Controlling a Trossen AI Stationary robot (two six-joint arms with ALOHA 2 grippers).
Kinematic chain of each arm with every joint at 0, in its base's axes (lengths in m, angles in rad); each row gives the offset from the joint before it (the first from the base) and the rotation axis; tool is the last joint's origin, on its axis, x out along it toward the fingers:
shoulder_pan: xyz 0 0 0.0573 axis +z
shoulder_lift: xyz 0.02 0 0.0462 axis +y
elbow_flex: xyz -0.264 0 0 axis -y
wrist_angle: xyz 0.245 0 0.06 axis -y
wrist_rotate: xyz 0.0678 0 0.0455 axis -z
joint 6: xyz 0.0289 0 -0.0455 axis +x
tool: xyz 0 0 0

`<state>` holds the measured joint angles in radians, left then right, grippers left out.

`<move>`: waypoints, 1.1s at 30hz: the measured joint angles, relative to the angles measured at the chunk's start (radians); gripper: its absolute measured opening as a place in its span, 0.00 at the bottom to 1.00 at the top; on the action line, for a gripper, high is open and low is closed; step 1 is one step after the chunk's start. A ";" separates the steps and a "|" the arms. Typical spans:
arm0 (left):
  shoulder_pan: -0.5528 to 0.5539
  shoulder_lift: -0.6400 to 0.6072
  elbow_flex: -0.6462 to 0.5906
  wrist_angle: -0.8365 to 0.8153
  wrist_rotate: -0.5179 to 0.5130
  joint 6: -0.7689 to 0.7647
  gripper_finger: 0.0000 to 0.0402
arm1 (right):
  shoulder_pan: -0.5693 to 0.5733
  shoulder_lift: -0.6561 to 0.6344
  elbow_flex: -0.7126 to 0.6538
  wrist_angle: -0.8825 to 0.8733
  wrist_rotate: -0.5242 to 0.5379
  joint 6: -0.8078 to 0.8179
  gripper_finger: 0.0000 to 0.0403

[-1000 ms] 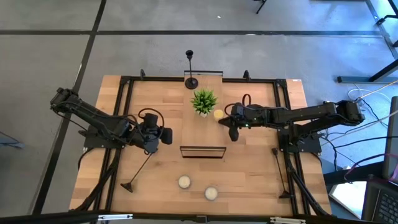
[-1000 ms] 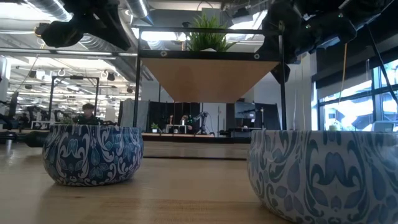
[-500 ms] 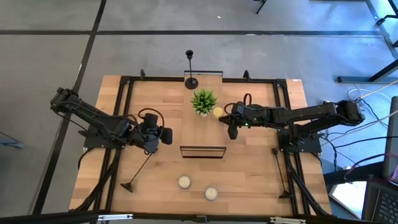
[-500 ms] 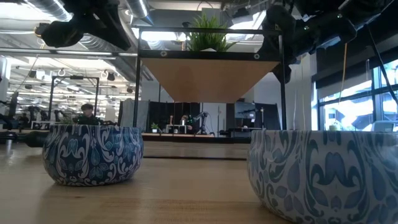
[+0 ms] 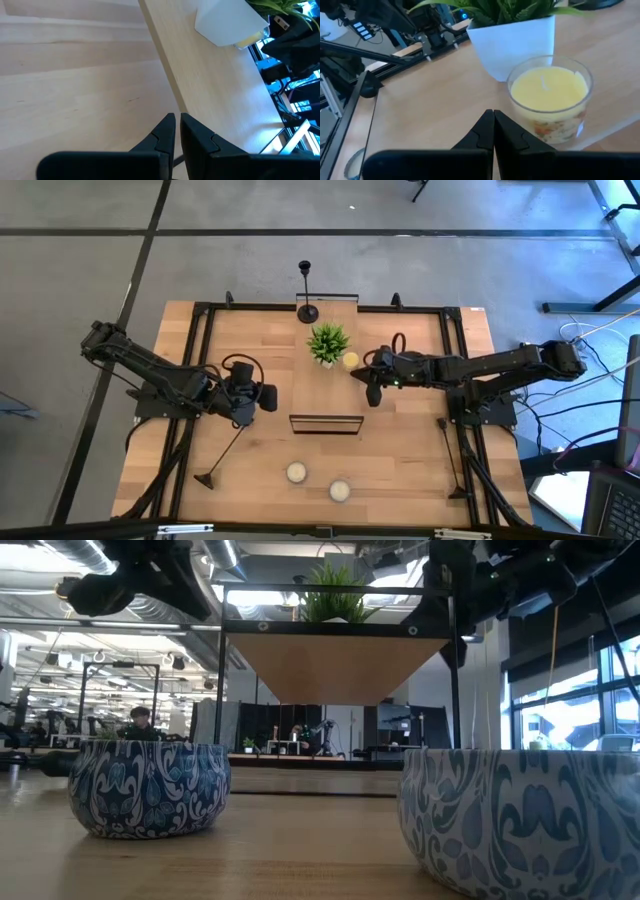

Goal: Pick & Place candle stick holders
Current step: Put the transparent scented candle on the shelf

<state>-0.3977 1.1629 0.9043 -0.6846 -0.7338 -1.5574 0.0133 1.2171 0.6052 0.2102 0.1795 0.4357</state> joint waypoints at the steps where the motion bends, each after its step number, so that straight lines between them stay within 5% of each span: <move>1: 0.000 0.000 0.000 0.000 -0.002 0.000 0.05 | 0.006 0.000 0.000 -0.001 0.012 0.005 0.02; 15: 0.000 0.000 0.000 0.002 -0.007 -0.001 0.05 | 0.114 0.151 0.116 0.019 0.126 0.039 0.02; 26: -0.019 0.000 0.000 0.008 -0.018 -0.001 0.05 | 0.173 0.215 0.285 -0.208 0.393 -0.014 0.02; 33: -0.028 0.000 0.000 0.007 -0.034 -0.001 0.05 | 0.172 0.216 0.286 -0.234 0.397 0.020 0.02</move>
<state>-0.4255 1.1629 0.9043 -0.6772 -0.7677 -1.5581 0.1852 1.4326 0.8917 -0.0242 0.5762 0.4553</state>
